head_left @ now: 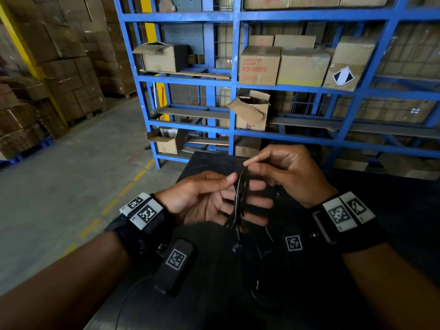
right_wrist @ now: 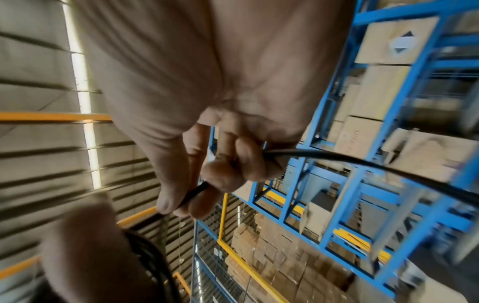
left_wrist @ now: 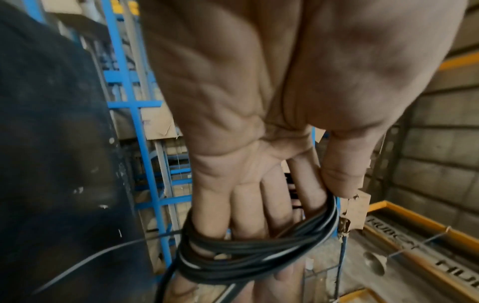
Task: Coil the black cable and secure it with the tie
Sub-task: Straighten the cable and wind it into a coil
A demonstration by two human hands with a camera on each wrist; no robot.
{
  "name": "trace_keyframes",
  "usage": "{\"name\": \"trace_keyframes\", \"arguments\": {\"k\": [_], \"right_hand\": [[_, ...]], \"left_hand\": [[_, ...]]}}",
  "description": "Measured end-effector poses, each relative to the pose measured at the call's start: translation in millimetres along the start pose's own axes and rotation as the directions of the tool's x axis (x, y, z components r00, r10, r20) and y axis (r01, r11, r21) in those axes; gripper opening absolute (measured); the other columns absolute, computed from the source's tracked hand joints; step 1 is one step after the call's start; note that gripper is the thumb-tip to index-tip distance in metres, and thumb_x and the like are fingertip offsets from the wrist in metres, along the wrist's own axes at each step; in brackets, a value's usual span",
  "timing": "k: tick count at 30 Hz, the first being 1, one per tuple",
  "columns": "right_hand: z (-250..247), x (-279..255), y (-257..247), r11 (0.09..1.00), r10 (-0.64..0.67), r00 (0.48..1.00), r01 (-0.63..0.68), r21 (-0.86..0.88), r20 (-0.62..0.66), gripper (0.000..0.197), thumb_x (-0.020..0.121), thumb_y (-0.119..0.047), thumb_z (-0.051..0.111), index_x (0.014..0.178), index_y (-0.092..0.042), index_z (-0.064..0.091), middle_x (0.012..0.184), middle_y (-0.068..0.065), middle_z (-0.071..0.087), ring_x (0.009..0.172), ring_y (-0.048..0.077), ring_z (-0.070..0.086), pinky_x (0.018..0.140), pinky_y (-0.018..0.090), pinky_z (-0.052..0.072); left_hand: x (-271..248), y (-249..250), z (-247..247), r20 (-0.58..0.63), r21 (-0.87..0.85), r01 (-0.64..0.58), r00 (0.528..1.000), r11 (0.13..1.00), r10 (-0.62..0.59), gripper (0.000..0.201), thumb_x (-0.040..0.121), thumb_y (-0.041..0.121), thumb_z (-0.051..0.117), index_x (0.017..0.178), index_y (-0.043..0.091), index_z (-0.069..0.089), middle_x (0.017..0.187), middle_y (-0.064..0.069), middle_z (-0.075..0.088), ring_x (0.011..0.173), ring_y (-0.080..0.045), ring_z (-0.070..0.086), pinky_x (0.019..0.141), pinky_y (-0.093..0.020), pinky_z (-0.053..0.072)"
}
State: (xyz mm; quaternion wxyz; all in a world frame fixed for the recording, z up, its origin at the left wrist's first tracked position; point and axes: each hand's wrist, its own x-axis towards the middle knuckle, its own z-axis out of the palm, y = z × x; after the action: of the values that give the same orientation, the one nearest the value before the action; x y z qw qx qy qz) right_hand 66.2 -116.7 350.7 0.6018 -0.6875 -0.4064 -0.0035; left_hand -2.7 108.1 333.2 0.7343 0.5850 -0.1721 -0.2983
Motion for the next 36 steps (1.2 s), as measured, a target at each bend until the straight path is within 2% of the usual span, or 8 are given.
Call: {"name": "trace_keyframes", "arguments": {"k": [4,9,16,21,24,28,31,36], "right_hand": [[18.1,-8.2,34.8,0.965,0.153,0.979,-0.118,0.235,-0.137,0.013,0.089,-0.015,0.073,0.085,-0.024,0.081,0.078,0.007,0.073,0.060,0.013,0.060,0.052,0.019,0.045],[53.6,-34.4,56.8,0.903,0.357,0.930,-0.321,0.284,-0.083,0.022,0.096,-0.016,0.063,0.092,-0.023,0.083,0.060,0.008,0.069,0.040,0.009,0.040,0.040,0.017,0.027],[60.1,-61.1,37.5,0.939,0.332,0.942,-0.326,0.111,-0.041,0.018,0.097,-0.014,0.064,0.109,-0.016,0.078,0.055,0.006,0.065,0.039,0.005,0.048,0.043,0.014,0.036],[43.9,-56.9,-0.5,0.956,0.210,0.977,-0.201,-0.212,0.022,0.007,0.094,-0.020,0.070,0.095,-0.021,0.077,0.062,-0.006,0.070,0.051,0.006,0.064,0.059,0.018,0.053],[29.6,-44.4,-16.4,0.927,0.125,0.992,-0.112,-0.357,0.015,0.006,0.091,-0.020,0.074,0.086,-0.020,0.076,0.068,-0.012,0.073,0.059,0.000,0.067,0.063,0.011,0.049],[12.8,-22.7,-24.4,0.918,0.050,0.999,-0.045,-0.393,0.002,0.005,0.085,-0.013,0.080,0.088,-0.016,0.079,0.077,-0.011,0.077,0.068,-0.001,0.071,0.066,0.011,0.051],[3.7,-9.4,-22.8,0.951,0.010,0.999,0.004,-0.310,0.044,0.011,0.083,-0.010,0.081,0.093,-0.011,0.079,0.084,-0.002,0.079,0.077,0.012,0.076,0.072,0.024,0.060],[1.3,0.9,-13.0,0.998,-0.039,0.999,0.040,-0.047,0.016,0.018,0.082,-0.009,0.076,0.099,-0.001,0.078,0.085,-0.003,0.078,0.076,0.012,0.073,0.069,0.019,0.054]], "left_hand": [[6.4,7.5,3.1,0.029,-0.189,-0.133,0.990,0.973,0.141,0.053,0.104,0.042,0.035,0.149,0.021,0.051,0.155,-0.018,0.046,0.143,-0.051,0.041,0.115,-0.067,0.035],[14.0,24.9,-9.4,-0.140,-0.288,-0.321,0.946,0.902,0.292,0.051,0.105,0.041,0.037,0.147,0.019,0.054,0.156,-0.017,0.046,0.148,-0.049,0.037,0.117,-0.073,0.025],[8.4,34.8,-31.6,-0.434,-0.003,-0.362,0.840,0.932,0.325,0.047,0.108,0.036,0.038,0.148,0.018,0.053,0.149,-0.010,0.060,0.138,-0.035,0.056,0.112,-0.063,0.041],[7.9,22.7,-28.0,-0.502,0.305,-0.193,0.800,0.933,0.330,0.063,0.102,0.033,0.055,0.129,-0.024,0.049,0.143,-0.003,0.066,0.130,-0.026,0.063,0.112,-0.058,0.041],[8.2,12.2,-21.5,-0.449,0.351,-0.108,0.852,0.930,0.269,0.080,0.088,0.051,0.072,0.118,-0.022,0.059,0.123,-0.027,0.069,0.109,-0.034,0.045,0.087,-0.053,0.034],[9.2,3.9,-13.7,-0.378,0.366,0.002,0.914,0.931,0.146,0.050,0.090,0.050,0.069,0.102,0.003,0.079,0.106,-0.018,0.075,0.095,-0.045,0.062,0.075,-0.050,0.044],[8.1,0.0,-8.7,-0.274,0.320,0.046,0.961,0.946,0.046,0.047,0.100,0.039,0.055,0.125,0.003,0.071,0.131,-0.018,0.072,0.125,-0.038,0.066,0.111,-0.059,0.045],[-2.7,1.7,-6.7,-0.052,0.036,0.016,0.999,0.999,-0.014,0.054,0.104,0.039,0.037,0.142,0.008,0.059,0.147,-0.022,0.058,0.138,-0.049,0.051,0.113,-0.061,0.041]]}}
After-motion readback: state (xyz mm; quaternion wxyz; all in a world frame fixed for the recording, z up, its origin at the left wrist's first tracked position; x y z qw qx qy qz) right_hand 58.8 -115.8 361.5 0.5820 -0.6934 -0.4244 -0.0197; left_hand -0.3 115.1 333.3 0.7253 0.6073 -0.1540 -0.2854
